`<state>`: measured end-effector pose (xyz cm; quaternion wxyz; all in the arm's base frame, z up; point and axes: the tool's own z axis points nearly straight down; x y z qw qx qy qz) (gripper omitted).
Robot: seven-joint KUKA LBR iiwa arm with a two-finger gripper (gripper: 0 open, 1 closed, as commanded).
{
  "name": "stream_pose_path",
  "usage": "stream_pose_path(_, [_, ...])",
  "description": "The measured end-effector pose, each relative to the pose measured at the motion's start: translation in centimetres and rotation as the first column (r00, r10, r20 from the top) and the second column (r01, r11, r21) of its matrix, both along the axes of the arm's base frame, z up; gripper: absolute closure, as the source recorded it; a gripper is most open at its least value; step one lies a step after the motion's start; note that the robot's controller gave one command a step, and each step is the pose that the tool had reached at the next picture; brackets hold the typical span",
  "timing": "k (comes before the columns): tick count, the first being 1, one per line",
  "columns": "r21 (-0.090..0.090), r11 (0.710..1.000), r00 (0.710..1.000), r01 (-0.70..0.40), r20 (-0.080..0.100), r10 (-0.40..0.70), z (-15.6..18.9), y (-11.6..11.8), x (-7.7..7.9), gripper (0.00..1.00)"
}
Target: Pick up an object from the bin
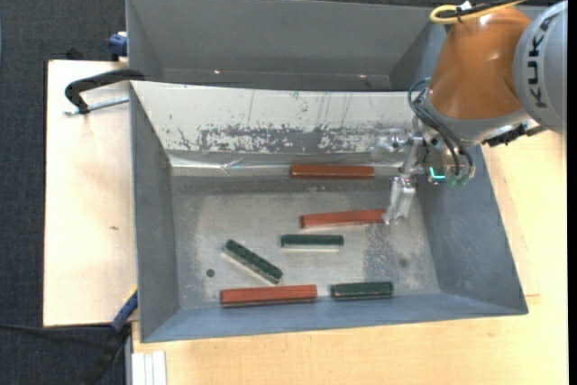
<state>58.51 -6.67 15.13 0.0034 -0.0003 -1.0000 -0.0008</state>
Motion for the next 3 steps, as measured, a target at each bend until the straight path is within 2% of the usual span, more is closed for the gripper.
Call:
stream_pose_path(1, [-0.001,1.000,1.000,-0.001,0.008,0.001,0.4,0.0,0.2,0.00])
stream_pose_path(2, [0.000,0.996,0.995,0.095,0.007,-0.095,-7.8,3.5,-1.6,1.00])
stream_pose_path(3, [0.000,0.996,0.995,0.094,0.007,-0.094,-7.8,3.5,-1.6,1.00])
